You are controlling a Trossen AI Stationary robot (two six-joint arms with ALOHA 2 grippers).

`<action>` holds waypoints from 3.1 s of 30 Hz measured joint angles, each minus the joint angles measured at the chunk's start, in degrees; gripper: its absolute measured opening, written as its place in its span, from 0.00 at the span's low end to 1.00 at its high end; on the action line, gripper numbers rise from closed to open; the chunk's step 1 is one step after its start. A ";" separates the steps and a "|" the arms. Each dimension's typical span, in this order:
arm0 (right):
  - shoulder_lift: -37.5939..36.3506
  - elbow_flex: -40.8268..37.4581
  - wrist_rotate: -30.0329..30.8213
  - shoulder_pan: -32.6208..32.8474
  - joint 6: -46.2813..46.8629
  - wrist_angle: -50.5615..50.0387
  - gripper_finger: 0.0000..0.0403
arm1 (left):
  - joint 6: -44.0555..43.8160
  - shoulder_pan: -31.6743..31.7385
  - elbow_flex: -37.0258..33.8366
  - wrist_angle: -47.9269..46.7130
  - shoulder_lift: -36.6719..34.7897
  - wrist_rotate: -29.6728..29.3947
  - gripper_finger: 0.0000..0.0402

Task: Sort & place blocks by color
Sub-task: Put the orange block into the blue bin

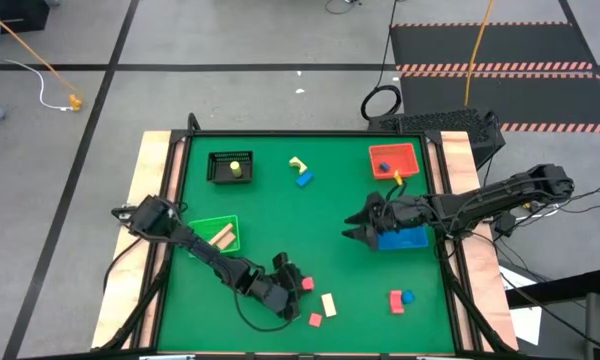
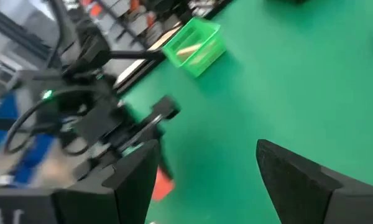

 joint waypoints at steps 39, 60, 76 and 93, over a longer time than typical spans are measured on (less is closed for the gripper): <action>12.42 0.00 -4.97 -0.55 19.45 18.03 0.65 | 40.57 16.53 0.04 21.82 -4.61 -0.83 0.33; 15.10 -0.09 -4.77 -0.98 18.20 21.61 0.31 | 41.40 16.36 0.07 19.42 -4.63 -0.08 0.33; 10.28 0.00 -5.11 -7.78 7.93 1.70 0.30 | 29.26 17.34 0.02 19.83 -4.52 0.69 0.91; -5.39 0.00 -5.15 -24.59 -2.98 -20.34 0.30 | 26.72 18.13 0.02 19.57 -4.52 0.56 0.89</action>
